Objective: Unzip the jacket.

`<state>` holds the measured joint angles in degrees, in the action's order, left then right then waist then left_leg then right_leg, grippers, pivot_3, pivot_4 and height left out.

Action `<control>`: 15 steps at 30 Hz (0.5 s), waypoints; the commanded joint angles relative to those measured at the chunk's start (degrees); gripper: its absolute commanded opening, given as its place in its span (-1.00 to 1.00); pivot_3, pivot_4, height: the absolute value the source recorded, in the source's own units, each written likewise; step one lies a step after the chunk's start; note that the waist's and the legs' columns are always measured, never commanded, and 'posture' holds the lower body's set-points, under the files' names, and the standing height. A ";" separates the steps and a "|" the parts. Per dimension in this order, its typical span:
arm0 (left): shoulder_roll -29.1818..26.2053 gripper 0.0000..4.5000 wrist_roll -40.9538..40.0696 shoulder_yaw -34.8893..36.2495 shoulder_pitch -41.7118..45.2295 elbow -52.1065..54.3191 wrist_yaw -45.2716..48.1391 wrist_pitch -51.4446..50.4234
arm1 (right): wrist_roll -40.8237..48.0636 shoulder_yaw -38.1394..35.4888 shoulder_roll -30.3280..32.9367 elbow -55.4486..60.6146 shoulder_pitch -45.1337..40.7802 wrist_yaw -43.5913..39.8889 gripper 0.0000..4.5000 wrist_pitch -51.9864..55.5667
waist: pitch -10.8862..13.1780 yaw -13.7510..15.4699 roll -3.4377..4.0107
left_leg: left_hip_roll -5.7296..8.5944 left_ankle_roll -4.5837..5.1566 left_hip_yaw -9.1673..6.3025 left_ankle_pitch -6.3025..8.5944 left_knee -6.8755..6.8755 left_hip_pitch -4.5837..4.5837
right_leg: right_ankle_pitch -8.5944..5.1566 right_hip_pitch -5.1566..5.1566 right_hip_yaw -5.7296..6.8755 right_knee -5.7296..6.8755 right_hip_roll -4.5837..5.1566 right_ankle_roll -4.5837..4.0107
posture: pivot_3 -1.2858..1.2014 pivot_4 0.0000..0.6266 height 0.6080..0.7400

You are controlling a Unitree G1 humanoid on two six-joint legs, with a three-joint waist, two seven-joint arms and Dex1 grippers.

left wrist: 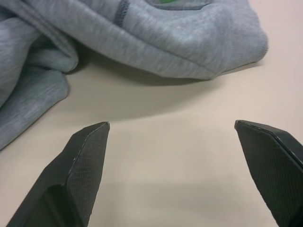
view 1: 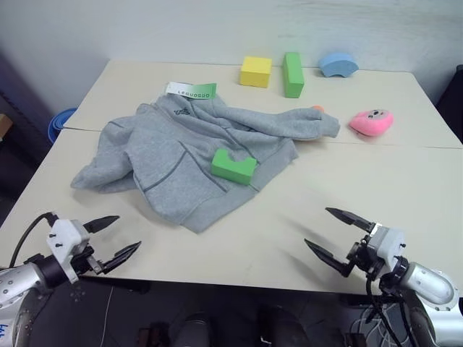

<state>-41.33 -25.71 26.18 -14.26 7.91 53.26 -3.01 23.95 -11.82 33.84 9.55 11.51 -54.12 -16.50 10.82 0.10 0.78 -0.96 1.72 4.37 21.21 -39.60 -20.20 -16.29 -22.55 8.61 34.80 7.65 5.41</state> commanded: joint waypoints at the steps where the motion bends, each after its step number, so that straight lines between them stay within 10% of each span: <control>1: -1.13 0.98 -2.60 0.74 0.27 3.79 0.87 -1.92 | 0.77 -2.19 0.66 -1.30 -0.29 -0.78 1.00 -2.02 | 0.00 -0.06 0.00 | 0.00 0.00 0.00 0.00 0.00 0.00 | 0.00 0.00 0.00 0.00 0.00 0.00 | 0.03 -0.52 1.00; 15: -2.46 0.98 -13.54 3.36 2.70 3.29 8.84 -10.61 | 2.04 -0.94 0.47 -0.50 -2.75 -0.86 1.00 0.06 | 0.02 -0.15 0.04 | 0.00 -0.03 0.01 0.00 0.00 0.01 | 0.00 0.00 0.00 0.03 -0.04 0.00 | 0.03 -0.52 1.00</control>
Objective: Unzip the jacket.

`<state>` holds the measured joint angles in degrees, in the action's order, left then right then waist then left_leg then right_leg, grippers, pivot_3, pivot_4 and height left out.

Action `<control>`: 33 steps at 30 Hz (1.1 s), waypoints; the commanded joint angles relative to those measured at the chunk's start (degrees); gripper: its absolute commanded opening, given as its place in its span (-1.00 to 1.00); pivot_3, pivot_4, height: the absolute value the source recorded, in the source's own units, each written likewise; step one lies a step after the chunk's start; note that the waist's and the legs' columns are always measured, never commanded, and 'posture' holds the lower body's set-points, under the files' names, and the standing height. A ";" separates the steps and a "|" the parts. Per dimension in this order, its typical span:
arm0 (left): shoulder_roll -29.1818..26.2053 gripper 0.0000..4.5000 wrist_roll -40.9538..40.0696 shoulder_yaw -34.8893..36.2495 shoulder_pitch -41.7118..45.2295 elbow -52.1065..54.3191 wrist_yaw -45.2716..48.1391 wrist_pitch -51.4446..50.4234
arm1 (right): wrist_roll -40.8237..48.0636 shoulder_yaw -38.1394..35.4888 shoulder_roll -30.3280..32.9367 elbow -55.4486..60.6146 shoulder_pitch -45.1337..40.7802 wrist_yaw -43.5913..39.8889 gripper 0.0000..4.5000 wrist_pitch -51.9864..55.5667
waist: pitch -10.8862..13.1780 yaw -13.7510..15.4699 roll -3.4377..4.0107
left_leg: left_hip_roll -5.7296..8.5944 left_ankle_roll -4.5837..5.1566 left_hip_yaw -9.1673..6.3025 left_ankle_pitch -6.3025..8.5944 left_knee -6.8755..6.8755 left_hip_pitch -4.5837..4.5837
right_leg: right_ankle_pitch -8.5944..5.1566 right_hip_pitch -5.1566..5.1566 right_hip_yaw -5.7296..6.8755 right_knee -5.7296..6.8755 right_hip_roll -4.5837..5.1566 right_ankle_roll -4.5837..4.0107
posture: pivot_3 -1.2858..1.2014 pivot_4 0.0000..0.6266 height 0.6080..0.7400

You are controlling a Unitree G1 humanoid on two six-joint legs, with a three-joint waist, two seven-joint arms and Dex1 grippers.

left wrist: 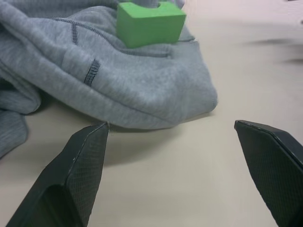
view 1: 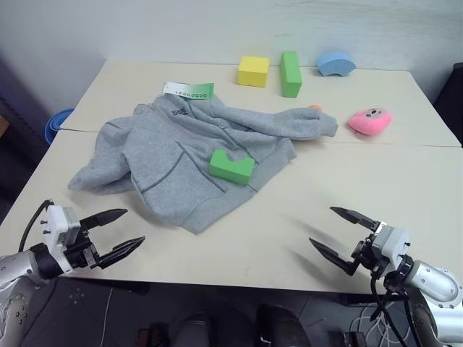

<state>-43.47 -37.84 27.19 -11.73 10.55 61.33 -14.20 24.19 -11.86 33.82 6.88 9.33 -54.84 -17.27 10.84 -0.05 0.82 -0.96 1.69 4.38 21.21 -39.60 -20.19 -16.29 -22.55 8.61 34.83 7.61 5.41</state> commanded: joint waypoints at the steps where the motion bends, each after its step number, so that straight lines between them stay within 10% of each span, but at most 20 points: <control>1: -0.12 0.98 -1.34 2.49 0.38 0.26 0.70 0.66 | 1.98 -0.53 0.47 2.57 -0.96 -0.07 1.00 1.55 | 0.00 0.00 0.00 | 0.00 0.00 0.00 0.00 0.00 0.00 | 0.00 0.00 0.00 0.01 0.00 0.00 | 0.03 -0.52 1.00; 14: 3.06 0.98 -6.22 0.96 3.63 0.72 -0.74 -6.53 | -6.26 16.40 -1.79 4.36 -31.53 6.64 1.00 27.42 | 0.01 -0.42 0.02 | -0.02 -0.04 0.10 -0.02 -0.06 -0.02 | 0.00 -0.13 -0.12 0.16 -0.01 0.00 | 0.03 -0.52 1.00; 25: 6.74 0.98 -2.54 -2.82 6.75 1.66 -2.56 -2.53 | -23.45 35.20 -16.48 -29.16 -64.60 9.24 1.00 39.15 | -0.01 -0.75 -0.01 | 0.23 0.04 -0.01 -0.09 -0.07 -0.27 | -0.02 -0.34 0.12 0.32 -0.11 -0.05 | 0.03 -0.52 1.00; 33: 8.97 1.00 -0.74 -4.78 4.97 4.22 -4.71 -0.90 | -27.76 34.66 -15.49 -38.16 -68.93 7.22 0.01 36.18 | -0.04 -1.55 -0.06 | 0.24 0.08 -0.08 -0.11 -0.09 -0.31 | -0.01 -0.30 0.16 0.30 -0.10 -0.02 | 0.03 -0.52 1.00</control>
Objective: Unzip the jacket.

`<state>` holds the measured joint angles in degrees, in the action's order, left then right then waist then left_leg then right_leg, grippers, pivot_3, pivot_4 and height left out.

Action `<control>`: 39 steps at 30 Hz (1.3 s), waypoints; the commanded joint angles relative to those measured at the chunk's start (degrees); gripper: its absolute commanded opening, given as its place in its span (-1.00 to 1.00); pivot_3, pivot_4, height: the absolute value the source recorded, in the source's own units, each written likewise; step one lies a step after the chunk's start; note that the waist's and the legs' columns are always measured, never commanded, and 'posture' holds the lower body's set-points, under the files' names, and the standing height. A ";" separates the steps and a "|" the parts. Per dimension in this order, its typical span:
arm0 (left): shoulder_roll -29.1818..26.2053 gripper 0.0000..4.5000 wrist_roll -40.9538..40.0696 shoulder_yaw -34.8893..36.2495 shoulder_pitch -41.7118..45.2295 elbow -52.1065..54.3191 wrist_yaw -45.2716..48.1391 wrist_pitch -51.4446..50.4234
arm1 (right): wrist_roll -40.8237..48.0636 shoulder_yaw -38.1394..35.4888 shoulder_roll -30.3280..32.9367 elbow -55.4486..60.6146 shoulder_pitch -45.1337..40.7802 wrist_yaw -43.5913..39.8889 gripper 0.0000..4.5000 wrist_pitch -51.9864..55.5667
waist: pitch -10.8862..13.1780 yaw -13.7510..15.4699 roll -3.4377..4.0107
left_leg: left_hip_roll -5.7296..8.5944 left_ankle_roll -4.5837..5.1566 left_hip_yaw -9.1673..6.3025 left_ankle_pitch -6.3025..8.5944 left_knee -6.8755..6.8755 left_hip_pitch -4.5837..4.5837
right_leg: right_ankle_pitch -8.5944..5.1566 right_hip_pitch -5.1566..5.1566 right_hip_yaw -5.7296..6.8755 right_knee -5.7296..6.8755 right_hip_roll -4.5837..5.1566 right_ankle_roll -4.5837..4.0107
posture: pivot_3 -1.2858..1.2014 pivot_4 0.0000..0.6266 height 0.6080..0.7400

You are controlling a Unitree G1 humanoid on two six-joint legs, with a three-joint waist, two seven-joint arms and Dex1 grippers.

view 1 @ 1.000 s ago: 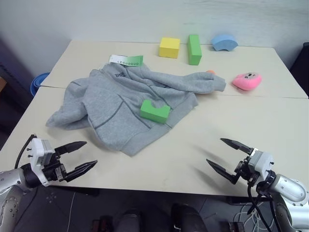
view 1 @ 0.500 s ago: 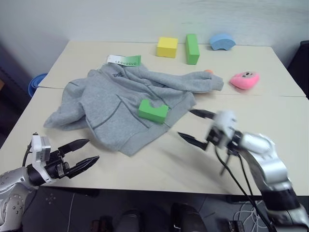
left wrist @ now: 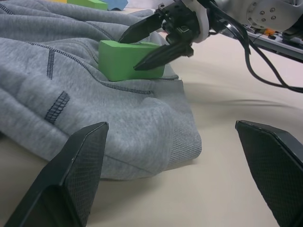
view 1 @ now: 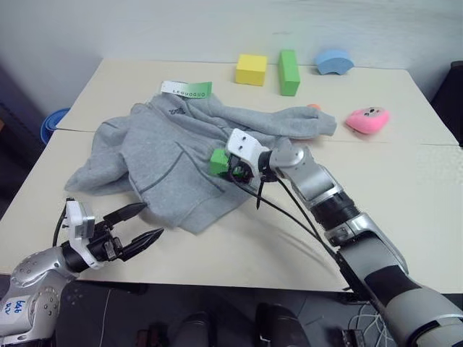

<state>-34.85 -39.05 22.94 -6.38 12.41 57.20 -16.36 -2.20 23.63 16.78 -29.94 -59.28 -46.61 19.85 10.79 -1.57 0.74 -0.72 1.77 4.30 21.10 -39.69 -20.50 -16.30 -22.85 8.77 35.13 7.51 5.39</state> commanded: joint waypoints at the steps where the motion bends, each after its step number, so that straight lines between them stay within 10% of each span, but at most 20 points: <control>1: 0.54 1.00 0.72 -0.95 -0.27 2.35 -0.68 1.43 | -1.76 -0.95 2.05 -1.75 -0.38 -1.28 -0.16 -1.43 | 0.00 -0.05 0.01 | 0.01 0.00 0.01 0.00 0.00 0.00 | 0.00 0.00 -0.01 0.00 0.01 0.00 | 0.03 -0.52 1.00; 9: 0.76 1.00 1.77 -5.86 6.35 0.60 -0.58 1.28 | 10.14 -11.24 7.17 9.89 7.32 -12.55 -0.51 -6.04 | 0.00 0.59 0.00 | 0.02 0.00 -0.15 0.00 -0.06 -0.04 | 0.01 0.11 0.13 -0.09 0.02 0.02 | 0.03 -0.52 1.00; 16: 0.26 1.00 1.40 -10.89 11.13 3.40 1.02 -0.33 | 16.65 -37.05 28.91 30.54 29.90 -8.99 -0.51 4.03 | 0.06 2.42 0.08 | 0.07 0.01 -0.37 0.01 -0.11 -0.33 | 0.03 0.06 0.33 -0.25 0.01 0.06 | 0.03 -0.52 1.00; 25: 2.16 1.00 4.18 -16.62 16.10 1.12 1.53 1.63 | 10.20 -52.40 40.28 8.30 46.79 1.64 -0.51 -1.72 | 0.08 1.86 0.05 | -0.03 0.02 0.34 -0.05 -0.06 0.20 | 0.07 0.27 0.22 -0.19 -0.12 0.13 | 0.03 -0.52 1.00; 35: -1.53 1.00 4.29 -13.10 17.88 -2.97 3.27 1.73 | 16.03 -53.85 41.06 1.28 45.76 -6.00 0.99 -23.52 | 0.09 1.03 0.12 | -0.11 -0.02 0.67 -0.13 0.25 0.41 | 0.07 0.17 -0.05 -0.21 -0.15 0.14 | 0.03 -0.52 1.00; 39: -8.64 1.00 1.54 -7.48 13.21 -2.97 6.90 -2.55 | 25.09 -50.97 38.93 21.31 46.71 -11.25 0.99 -17.27 | 0.12 0.79 0.18 | -0.20 -0.04 0.67 -0.12 0.25 0.40 | 0.07 0.10 -0.42 -0.21 -0.06 0.13 | 0.03 -0.52 1.00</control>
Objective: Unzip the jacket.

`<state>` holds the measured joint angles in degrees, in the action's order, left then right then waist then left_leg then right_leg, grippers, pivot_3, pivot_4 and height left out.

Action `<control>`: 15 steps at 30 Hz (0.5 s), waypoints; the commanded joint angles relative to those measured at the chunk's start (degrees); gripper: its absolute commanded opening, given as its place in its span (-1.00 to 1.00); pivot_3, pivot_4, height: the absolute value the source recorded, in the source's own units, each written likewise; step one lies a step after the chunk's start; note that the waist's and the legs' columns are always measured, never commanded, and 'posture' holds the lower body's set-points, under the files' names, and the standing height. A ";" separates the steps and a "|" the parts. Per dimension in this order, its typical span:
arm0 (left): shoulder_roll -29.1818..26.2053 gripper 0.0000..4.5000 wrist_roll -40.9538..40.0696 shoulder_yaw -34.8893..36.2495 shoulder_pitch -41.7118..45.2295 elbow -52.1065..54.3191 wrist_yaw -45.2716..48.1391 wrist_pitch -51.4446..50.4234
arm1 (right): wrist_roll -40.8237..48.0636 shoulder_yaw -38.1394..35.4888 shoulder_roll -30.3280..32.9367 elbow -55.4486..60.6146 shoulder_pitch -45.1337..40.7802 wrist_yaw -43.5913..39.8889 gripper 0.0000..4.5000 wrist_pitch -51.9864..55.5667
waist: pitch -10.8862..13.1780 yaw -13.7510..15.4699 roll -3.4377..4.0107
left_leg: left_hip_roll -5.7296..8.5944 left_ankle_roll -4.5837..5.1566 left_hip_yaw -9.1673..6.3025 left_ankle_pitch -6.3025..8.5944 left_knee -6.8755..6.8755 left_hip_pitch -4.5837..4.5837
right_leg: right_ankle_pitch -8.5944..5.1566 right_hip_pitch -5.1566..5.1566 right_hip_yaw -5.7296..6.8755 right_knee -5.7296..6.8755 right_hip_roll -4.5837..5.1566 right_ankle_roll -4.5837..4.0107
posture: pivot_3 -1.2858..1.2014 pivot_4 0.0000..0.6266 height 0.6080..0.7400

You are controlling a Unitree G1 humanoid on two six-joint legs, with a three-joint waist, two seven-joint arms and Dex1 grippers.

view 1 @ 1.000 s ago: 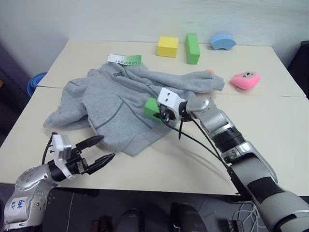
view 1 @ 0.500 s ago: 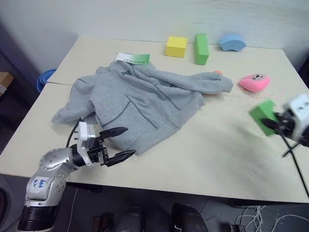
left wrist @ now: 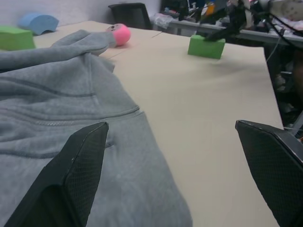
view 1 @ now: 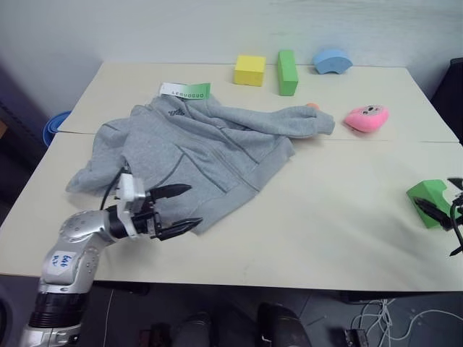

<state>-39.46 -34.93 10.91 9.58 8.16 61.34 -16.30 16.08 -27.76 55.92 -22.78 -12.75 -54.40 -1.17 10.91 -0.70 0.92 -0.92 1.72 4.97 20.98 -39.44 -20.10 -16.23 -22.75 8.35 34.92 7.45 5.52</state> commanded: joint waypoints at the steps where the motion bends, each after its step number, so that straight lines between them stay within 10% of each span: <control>1: -5.77 1.00 -3.28 5.87 -4.21 1.46 3.51 -4.14 | 9.08 2.76 -1.21 19.82 0.97 -4.03 0.99 6.77 | 0.00 -0.09 0.00 | -0.06 -0.03 -0.01 0.02 0.00 -0.01 | 0.00 -0.02 -0.12 -0.02 -0.02 0.00 | 0.03 -0.52 1.00; 6: -10.36 1.00 -0.15 14.72 -5.81 -7.89 3.42 0.84 | 10.58 25.28 -12.44 42.84 -1.22 -0.53 0.99 16.82 | -0.06 0.07 -0.32 | -0.29 -0.21 -0.10 0.11 0.00 0.01 | -0.04 -0.02 -0.12 -0.07 -0.08 -0.07 | 0.03 -0.52 1.00; 15: -11.56 1.00 13.79 13.95 4.69 -29.70 -1.56 22.86 | -7.66 50.76 -33.04 28.23 -13.60 2.30 0.99 9.62 | -0.09 1.08 -0.55 | 0.32 0.18 0.13 0.15 -0.22 -0.55 | 0.00 -0.81 0.16 0.44 0.06 -0.01 | 0.03 -0.52 1.00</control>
<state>-49.95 -23.50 24.47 12.68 -19.14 61.51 2.32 10.45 20.54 24.61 7.38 -25.18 -52.83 10.51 10.81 0.38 0.37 -0.61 1.90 5.08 21.13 -39.68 -20.66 -16.22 -23.55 8.55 35.37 7.51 5.52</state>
